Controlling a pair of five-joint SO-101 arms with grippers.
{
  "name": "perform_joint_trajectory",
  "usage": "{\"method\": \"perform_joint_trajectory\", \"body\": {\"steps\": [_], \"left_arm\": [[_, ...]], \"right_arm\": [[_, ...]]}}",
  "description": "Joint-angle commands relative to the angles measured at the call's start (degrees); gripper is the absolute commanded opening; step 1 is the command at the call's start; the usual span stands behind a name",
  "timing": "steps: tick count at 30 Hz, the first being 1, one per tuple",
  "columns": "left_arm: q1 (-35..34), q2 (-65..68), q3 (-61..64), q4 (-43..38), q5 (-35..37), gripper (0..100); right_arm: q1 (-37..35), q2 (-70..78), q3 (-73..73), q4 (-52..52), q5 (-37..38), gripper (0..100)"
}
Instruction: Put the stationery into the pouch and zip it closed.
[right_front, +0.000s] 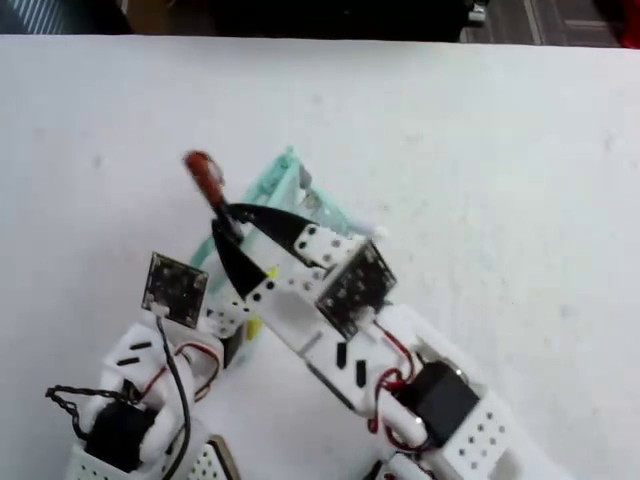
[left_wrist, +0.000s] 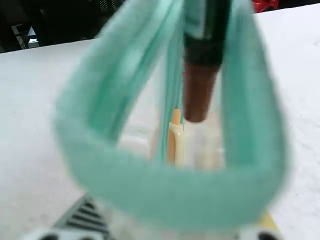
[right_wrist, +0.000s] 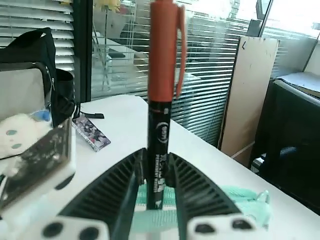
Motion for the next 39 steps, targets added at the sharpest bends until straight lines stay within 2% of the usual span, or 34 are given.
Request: {"method": "perform_joint_trajectory", "body": {"steps": [1,3,13,19,21,25,30,34,39], "left_arm": [[-0.6,0.0,-2.4,-0.2,-0.1,21],[-0.6,0.0,-2.4,-0.2,-0.1,21],[-0.6,0.0,-2.2,-0.2,-0.1,21],[-0.6,0.0,-2.2,-0.2,0.0,20],[-1.3,0.0,-2.3,-0.2,0.0,20],[-6.0,0.0,-2.4,-1.8,0.3,20],[-12.6,0.0,-2.5,-2.3,6.3,20],[-15.2,0.0,-2.4,-3.4,7.4,20],[-15.4,0.0,-2.4,-3.4,7.4,20]], "right_arm": [[1.7,-1.8,-0.8,4.0,-0.1,17.5],[2.6,-1.7,-0.8,5.2,0.0,22.0],[10.9,-1.6,-9.4,11.2,0.1,20.6],[19.4,-1.5,-12.3,15.7,-0.3,20.1],[21.6,0.5,-12.4,17.5,0.0,17.0],[25.7,9.7,-17.8,21.8,0.1,11.5],[27.8,25.5,-32.4,31.7,0.1,14.7],[27.8,39.1,-40.0,37.1,0.6,14.9],[27.4,55.6,-44.4,37.4,11.3,14.9]]}}
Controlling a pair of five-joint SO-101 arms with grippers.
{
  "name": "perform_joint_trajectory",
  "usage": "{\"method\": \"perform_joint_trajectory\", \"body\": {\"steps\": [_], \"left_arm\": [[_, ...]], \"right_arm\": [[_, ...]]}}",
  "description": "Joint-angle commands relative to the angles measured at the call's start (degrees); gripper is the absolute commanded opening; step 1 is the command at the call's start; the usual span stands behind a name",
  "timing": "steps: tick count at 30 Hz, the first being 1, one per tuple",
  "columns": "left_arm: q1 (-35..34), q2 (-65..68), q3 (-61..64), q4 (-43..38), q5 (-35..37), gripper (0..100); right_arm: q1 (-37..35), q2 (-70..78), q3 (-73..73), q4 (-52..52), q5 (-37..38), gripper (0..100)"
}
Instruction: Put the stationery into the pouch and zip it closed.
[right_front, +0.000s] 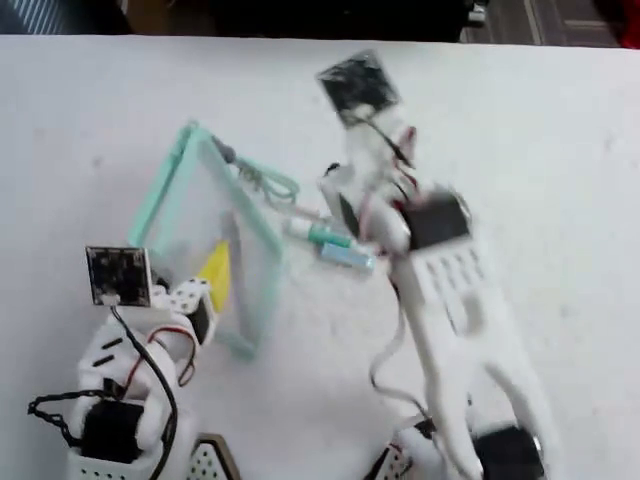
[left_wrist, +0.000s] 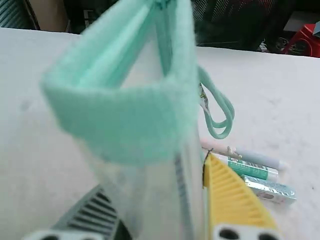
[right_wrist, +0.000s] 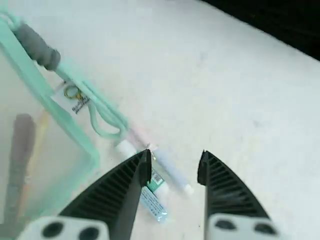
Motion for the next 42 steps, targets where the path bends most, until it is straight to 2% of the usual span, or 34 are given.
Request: {"method": "perform_joint_trajectory", "body": {"steps": [1,12,19,30,42], "left_arm": [[-0.5,-0.4,-2.5,-1.5,0.5,20],[-0.3,-0.4,-2.4,-1.5,0.4,20],[0.0,-0.4,-2.2,-1.4,0.4,20],[0.0,-0.4,-2.2,-1.4,0.5,20],[0.0,-0.4,-2.2,-1.4,0.5,20]], "right_arm": [[-0.1,10.6,-5.3,0.2,6.1,14.9],[0.0,41.1,-20.9,0.5,13.5,14.8],[0.1,54.0,-31.3,0.6,14.6,14.8],[0.2,60.4,-35.0,0.5,14.6,14.8],[-1.4,56.7,-34.5,5.9,14.2,14.7]]}}
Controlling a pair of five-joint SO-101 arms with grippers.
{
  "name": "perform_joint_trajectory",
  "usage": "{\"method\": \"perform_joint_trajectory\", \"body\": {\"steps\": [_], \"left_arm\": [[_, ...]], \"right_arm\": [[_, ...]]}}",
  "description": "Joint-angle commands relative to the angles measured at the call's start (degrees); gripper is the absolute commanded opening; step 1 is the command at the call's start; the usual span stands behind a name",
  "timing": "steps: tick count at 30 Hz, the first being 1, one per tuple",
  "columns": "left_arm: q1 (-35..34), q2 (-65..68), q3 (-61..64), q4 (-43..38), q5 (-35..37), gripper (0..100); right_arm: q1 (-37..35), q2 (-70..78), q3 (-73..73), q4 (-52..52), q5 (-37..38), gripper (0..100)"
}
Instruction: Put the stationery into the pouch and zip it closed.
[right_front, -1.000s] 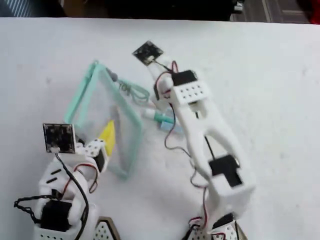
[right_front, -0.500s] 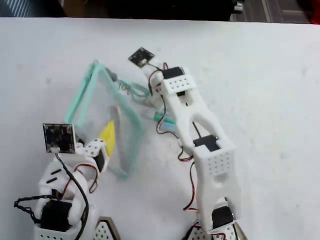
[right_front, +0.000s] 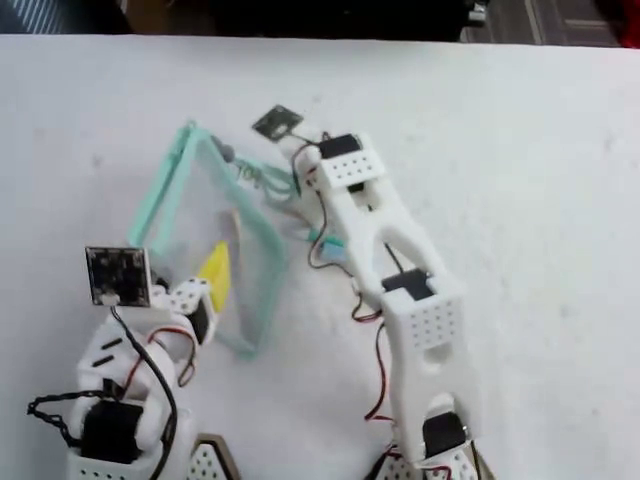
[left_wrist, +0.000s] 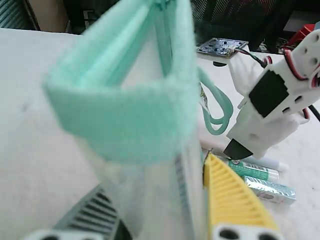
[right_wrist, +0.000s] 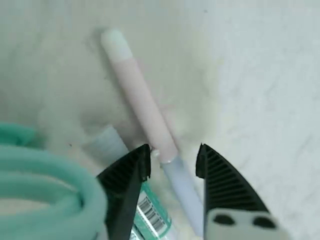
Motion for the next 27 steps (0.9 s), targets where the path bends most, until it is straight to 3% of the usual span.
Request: {"method": "perform_joint_trajectory", "body": {"steps": [1,7,12,19,22,27], "left_arm": [[0.0,-0.4,-2.2,-1.4,0.5,20],[0.0,-0.4,-2.2,-1.4,0.5,20],[0.0,-0.4,-2.2,-1.4,0.5,20],[0.0,-0.4,-2.2,-1.4,0.5,20],[0.0,-0.4,-2.2,-1.4,0.5,20],[0.1,-0.4,-2.2,-1.5,0.4,20]], "right_arm": [[-0.6,-2.2,-0.5,0.4,0.1,14.7],[0.7,2.7,-1.0,-3.6,0.2,13.8],[2.5,3.8,-1.0,-6.5,0.4,1.2],[6.1,3.6,-2.9,-7.2,-0.2,1.8],[8.0,3.6,-5.3,-6.5,-4.8,1.7],[8.7,3.6,-11.8,0.5,-6.9,1.7]]}}
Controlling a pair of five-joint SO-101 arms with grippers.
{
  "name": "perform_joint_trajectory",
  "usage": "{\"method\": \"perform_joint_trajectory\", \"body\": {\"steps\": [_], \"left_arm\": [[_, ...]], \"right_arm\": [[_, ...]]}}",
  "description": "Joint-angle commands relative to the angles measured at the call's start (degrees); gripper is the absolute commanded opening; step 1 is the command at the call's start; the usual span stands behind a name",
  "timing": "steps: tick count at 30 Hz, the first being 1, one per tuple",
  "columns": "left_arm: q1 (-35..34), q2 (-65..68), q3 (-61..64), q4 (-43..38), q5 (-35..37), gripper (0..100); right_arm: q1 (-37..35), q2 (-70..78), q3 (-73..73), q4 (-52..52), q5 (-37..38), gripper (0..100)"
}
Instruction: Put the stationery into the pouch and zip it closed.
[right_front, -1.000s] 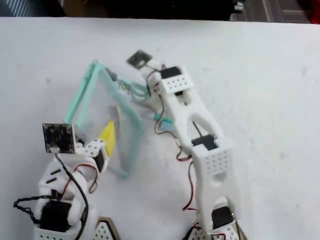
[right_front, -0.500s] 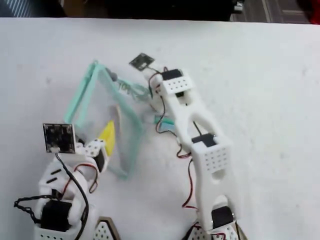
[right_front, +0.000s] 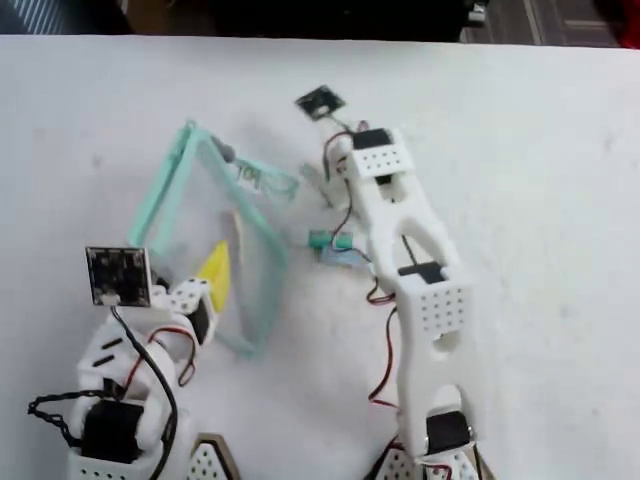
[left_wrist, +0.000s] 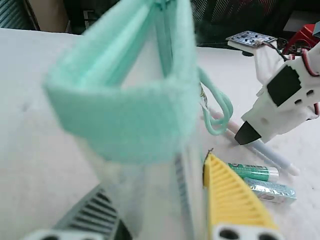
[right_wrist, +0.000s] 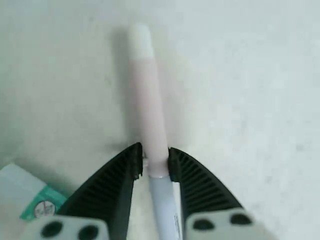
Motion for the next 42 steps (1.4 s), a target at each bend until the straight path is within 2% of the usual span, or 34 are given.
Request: {"method": "perform_joint_trajectory", "body": {"steps": [1,5,13,18,21,30,34,42], "left_arm": [[0.7,-0.4,-2.2,-1.5,0.4,20],[4.1,-0.4,-2.2,-1.1,0.2,21],[4.4,-0.4,-2.2,-1.1,0.2,21],[4.5,-0.4,-2.5,-1.1,0.2,21],[5.8,-0.4,-2.5,-0.5,0.2,24],[8.9,-0.4,-3.8,2.2,0.0,26],[8.9,-0.4,-3.8,2.3,-4.0,26],[8.9,-0.4,-3.8,2.3,-1.8,26]], "right_arm": [[1.0,-1.3,-6.6,5.1,-1.1,1.7],[1.0,-1.8,-14.0,13.2,-1.2,1.7],[0.8,-11.3,-30.5,29.0,-1.2,1.7],[0.8,-17.3,-32.4,30.2,-1.2,1.7],[0.9,-20.7,-32.4,30.4,-1.2,1.7],[-2.5,-39.5,-17.2,30.2,-1.2,1.7],[-6.5,-50.4,-11.3,30.1,-1.2,1.7],[-13.5,-66.2,-2.2,30.0,-1.3,1.7]]}}
